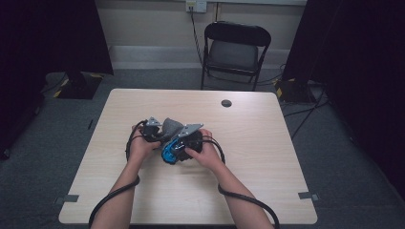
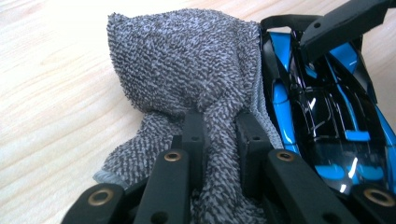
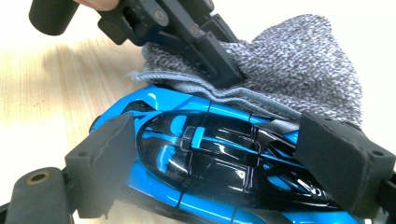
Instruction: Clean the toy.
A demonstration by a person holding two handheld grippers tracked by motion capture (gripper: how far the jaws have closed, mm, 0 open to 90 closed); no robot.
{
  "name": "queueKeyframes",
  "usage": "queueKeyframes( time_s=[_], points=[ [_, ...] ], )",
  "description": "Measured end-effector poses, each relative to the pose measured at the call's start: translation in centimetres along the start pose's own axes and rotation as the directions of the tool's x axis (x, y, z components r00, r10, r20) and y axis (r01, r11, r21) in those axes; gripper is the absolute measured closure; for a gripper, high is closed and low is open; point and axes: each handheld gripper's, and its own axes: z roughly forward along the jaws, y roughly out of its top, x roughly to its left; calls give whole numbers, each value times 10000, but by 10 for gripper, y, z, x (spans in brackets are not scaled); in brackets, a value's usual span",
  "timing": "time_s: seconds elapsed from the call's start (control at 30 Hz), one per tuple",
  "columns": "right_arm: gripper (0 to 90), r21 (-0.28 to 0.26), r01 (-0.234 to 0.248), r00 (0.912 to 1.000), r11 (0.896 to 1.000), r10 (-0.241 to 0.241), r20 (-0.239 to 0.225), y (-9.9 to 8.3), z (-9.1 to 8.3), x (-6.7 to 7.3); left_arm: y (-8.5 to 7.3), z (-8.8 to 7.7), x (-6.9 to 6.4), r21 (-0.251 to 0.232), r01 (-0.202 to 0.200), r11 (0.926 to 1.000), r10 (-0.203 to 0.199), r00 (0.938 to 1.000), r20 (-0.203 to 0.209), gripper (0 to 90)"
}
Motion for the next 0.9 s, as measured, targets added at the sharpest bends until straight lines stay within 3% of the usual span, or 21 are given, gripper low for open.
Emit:
queueKeyframes(
  time_s=[0.9],
  points=[
    [114, 117, -53, 10000, 9999, 52, 76, 2, 1, 2, -37, -40, -7, -146, 638, 9979, -641, 9978, -147, 763]
  ],
)
